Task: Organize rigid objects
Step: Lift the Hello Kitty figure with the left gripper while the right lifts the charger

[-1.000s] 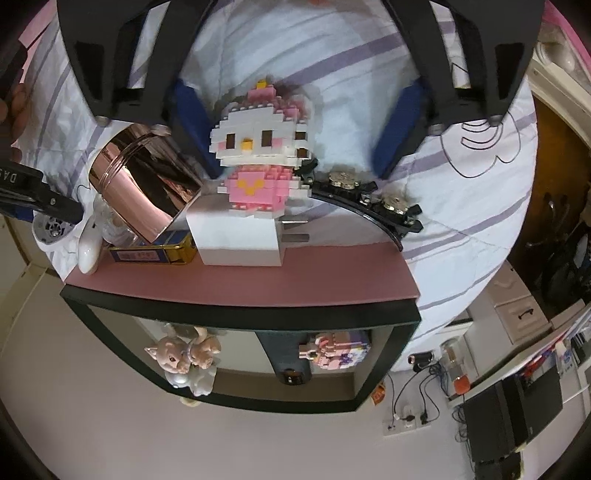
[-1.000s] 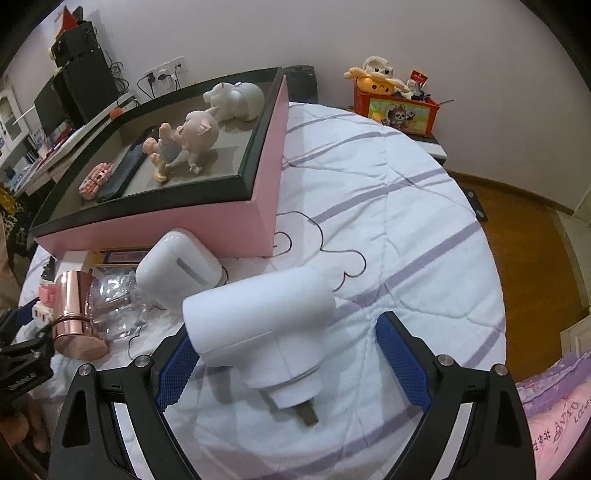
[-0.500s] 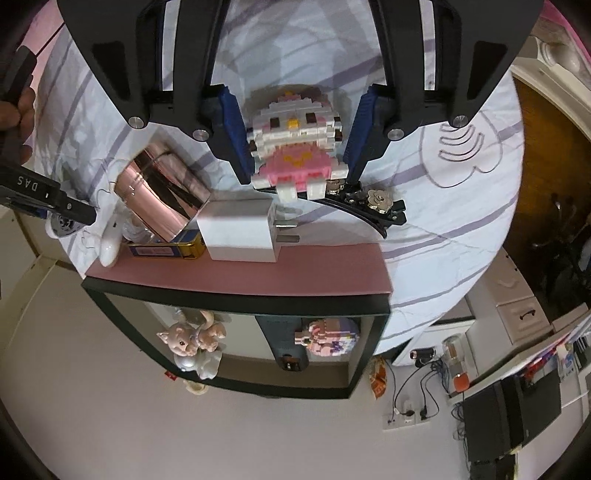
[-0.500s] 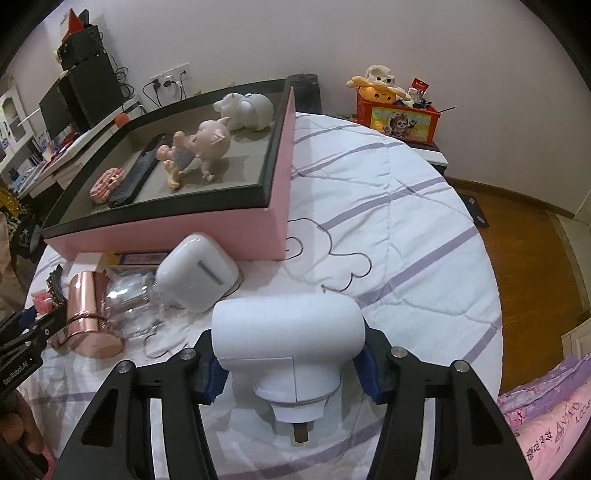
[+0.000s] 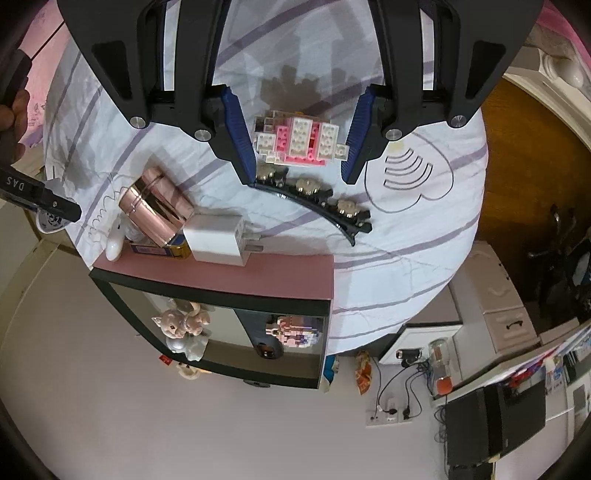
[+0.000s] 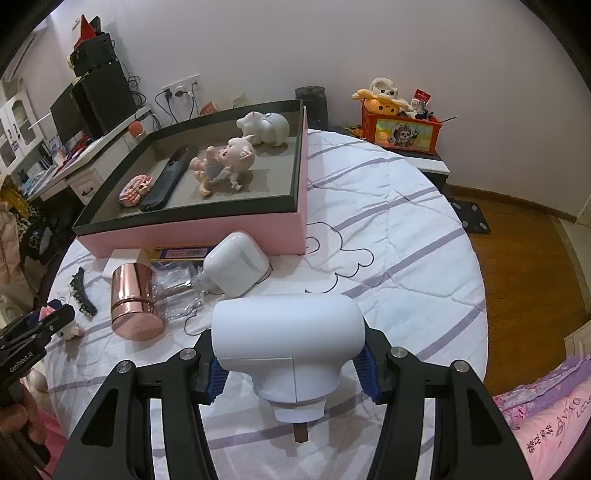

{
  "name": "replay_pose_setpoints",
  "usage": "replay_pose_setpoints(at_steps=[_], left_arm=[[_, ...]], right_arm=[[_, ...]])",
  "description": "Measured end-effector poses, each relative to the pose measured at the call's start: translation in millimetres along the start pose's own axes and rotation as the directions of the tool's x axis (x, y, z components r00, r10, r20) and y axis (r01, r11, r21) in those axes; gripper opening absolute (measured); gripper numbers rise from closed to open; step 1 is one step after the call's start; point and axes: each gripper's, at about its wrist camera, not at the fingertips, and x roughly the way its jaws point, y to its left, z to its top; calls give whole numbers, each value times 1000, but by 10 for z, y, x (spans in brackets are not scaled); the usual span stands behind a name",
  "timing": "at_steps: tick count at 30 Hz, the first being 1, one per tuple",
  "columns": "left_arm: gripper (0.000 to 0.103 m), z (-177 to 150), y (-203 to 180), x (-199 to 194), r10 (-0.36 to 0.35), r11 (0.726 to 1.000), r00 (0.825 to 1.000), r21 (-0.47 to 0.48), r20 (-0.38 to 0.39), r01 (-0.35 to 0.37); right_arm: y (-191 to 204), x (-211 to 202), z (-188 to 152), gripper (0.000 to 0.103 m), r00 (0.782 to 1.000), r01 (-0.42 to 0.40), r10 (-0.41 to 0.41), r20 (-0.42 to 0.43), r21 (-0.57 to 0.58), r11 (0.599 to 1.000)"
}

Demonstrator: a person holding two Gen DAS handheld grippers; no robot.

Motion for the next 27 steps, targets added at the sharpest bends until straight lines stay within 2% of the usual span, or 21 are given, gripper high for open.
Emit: replay_pose_setpoints(at_steps=[2,4,5,8,10,20,27], left_arm=[[51,-42,-19,11,3,1000,1000,22,-15,-2],[68,-85,-20,52,33,999,999,34,-33,-32],[69,-117,-9,66,37,999,999,32,-36,-36],[67,-206,42,110,20,1000,998,20,-54,-19],[60,-232,61,99,24,999,999,23,-46,-23],[60,-332,139,-29,-4,1000,999,-5,-48,4],[60,-224,154,-185,-23,1000,1000,-18,-20,23]], right_arm=[[5,-3,-14,57,1000,-1,1,-2,1,1000],[9,6,-28,57,1000,-2,2,-7,3,1000],[8,5,-37,57,1000,-2,2,-9,3,1000],[12,11,-60,57,1000,-4,5,-13,5,1000],[11,13,-71,57,1000,-5,5,-15,5,1000],[27,11,-91,57,1000,-10,10,-18,7,1000],[76,-48,-67,57,1000,-21,21,-4,-4,1000]])
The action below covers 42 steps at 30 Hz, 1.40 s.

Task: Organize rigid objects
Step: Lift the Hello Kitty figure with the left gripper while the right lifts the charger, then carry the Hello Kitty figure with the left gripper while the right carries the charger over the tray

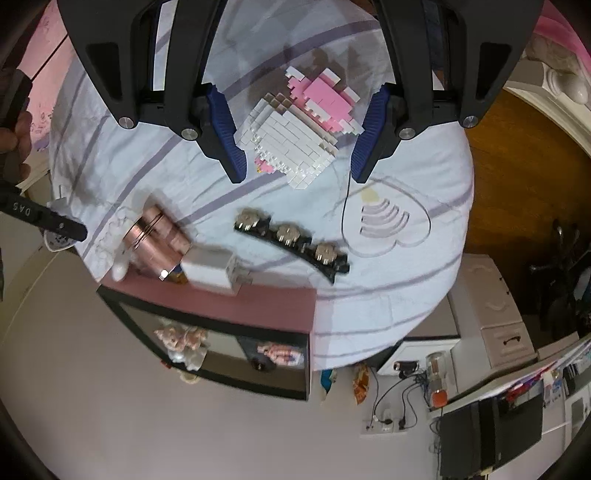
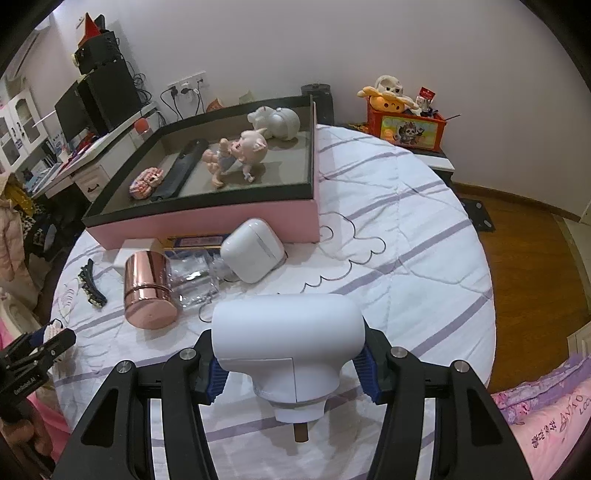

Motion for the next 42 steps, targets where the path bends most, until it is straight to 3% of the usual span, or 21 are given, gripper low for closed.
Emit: replay_pose_setpoints(at_steps=[6,12,17,23,33,42], left_arm=[[60,291,-135,-144,-17,999,998,36,55,16],[60,848,-288,-222,-52,996,990,73,130,43],[60,1331,-400,-89,-72,994,985,92,156,58],[60,1748,-547,272,-89,992,987,102,133,76],[60,1858,-706,955,-84,990,996,116,31,80],[60,1769,-755,1212,-45,990,999,132,-24,48]], right_arm=[[109,-132,159,57,999,-16,17,38,-29,999],[320,-281,547,57,993,-37,47,107,-92,995],[431,-253,942,57,987,-51,68,143,-122,991],[472,51,1266,57,990,-71,84,117,-111,991],[425,657,1375,57,998,-65,66,8,-98,993],[379,869,1333,58,998,-52,48,-41,-103,993]])
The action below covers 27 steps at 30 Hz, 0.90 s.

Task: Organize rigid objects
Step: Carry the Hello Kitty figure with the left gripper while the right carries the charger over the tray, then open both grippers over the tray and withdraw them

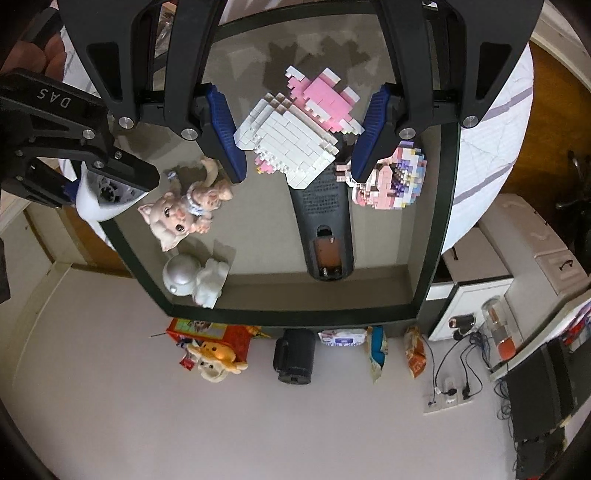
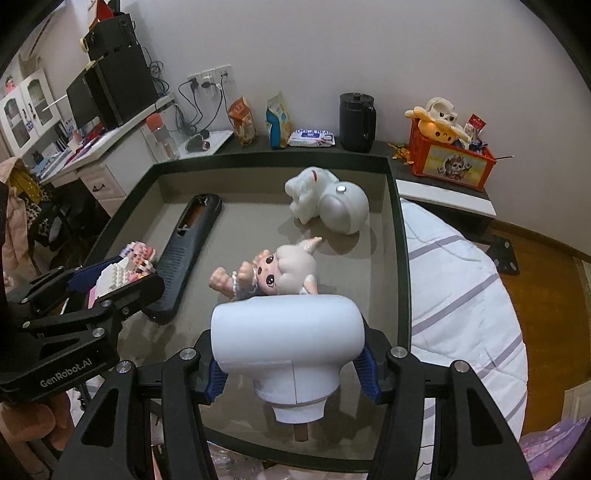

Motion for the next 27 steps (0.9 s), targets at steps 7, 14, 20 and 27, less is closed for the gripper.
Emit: replay_pose_setpoints(at_steps=[7,14,20,27], left_arm=[[90,-56,-15,0,71,997,997,15,-15,-71],[103,-155,91,-350,88,996,995,-27,46,-87],[103,-401,162,-827,70,996,993,-62,97,-64],[103,-847,231,-1423,67,996,986,-72,151,-57]], right_arm=[[22,18,-65,72,999,46,-45,4,-19,999],[75,-171,-142,85,999,29,-28,33,-35,999],[11,-496,-312,90,997,-25,22,80,38,999],[59,-978,-700,90,987,-96,85,135,77,992]])
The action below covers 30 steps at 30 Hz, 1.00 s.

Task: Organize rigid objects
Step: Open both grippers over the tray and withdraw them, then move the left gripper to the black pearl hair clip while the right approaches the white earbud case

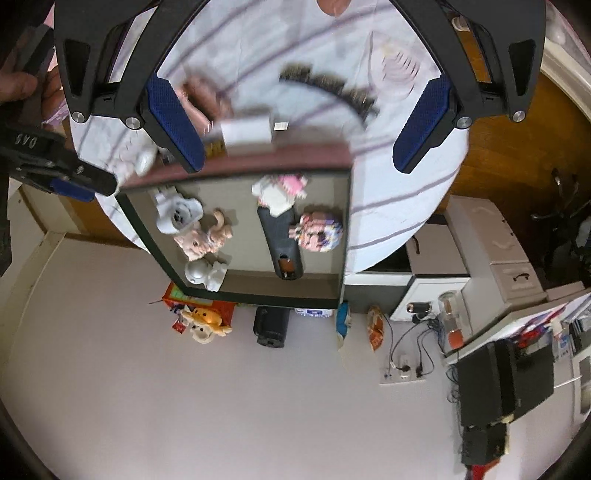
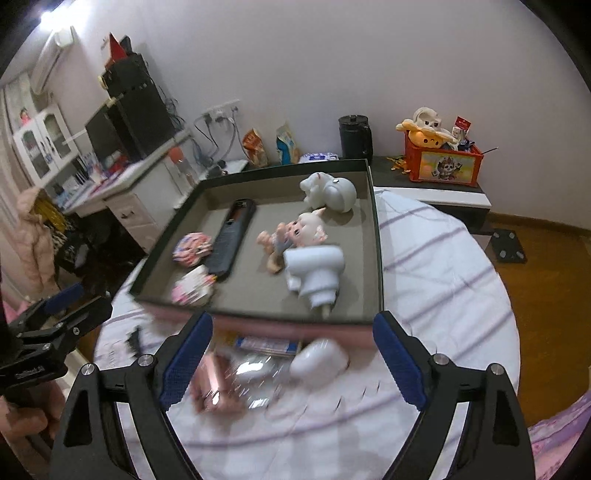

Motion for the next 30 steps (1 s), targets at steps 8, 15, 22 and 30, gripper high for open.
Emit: replay_pose_setpoints(at_steps=[8,15,22,30], left_arm=[[103,-444,206,-616,13,998,999,-56,53,-10],[103,-747,285,-868,18,996,999,-90,47,-13],[103,-924,195,-1029,8,996,999,-92,50,-4],[103,-967,113,-1175,7,997,997,-80,74,-1]], right_arm=[[207,-696,-327,92,996,-52,52,77,1,999],[346,-953,-620,92,997,0,2,80,-23,1000],[566,-1072,-806,92,997,40,-34,76,-79,996],[653,-1183,-872,92,995,40,-32,91,-96,995]])
